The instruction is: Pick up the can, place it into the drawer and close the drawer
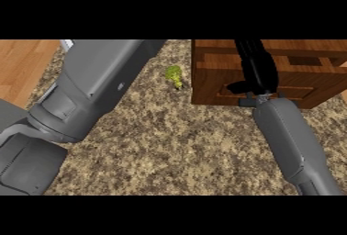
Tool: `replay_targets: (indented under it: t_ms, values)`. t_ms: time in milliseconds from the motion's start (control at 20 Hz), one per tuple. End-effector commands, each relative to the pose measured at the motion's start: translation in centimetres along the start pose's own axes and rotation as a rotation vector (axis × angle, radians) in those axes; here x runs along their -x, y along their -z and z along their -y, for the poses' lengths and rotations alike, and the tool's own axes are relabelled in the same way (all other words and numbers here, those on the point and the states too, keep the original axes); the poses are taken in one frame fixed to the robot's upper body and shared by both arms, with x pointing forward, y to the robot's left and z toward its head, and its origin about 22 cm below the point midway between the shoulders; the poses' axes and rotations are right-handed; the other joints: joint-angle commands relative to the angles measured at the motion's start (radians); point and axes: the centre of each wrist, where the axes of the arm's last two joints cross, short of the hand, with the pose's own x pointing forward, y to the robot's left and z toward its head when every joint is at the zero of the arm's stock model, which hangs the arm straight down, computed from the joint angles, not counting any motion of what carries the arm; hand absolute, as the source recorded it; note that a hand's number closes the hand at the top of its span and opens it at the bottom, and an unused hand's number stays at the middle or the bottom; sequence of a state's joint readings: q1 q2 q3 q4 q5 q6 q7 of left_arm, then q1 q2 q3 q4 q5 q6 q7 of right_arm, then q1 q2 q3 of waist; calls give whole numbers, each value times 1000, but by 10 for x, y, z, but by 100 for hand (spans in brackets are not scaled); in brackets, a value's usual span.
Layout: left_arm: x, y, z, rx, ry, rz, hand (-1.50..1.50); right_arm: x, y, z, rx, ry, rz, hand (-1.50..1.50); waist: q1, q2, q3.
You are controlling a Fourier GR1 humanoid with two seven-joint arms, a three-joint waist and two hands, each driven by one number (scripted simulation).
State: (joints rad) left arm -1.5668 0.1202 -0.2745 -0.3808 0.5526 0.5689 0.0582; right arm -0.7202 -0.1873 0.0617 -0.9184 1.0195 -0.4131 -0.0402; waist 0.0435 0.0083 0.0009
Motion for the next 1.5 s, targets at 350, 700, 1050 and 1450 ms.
replay_targets:
  t_ms: [350,700,1050,1450]
  values:
    - [16,-1,-31,-1,12,-30,-150,1,45,-6,138,-72,-36,-150,48,3,0]
    - [19,-5,-48,32,18,-24,-150,-1,73,16,175,-90,-32,-150,60,6,0]
    - [27,-11,-63,34,4,-22,-150,-30,94,27,190,-13,-25,-150,77,14,0]
    - [27,-18,-87,34,-3,-37,-150,-34,98,30,203,133,12,-150,77,5,1]
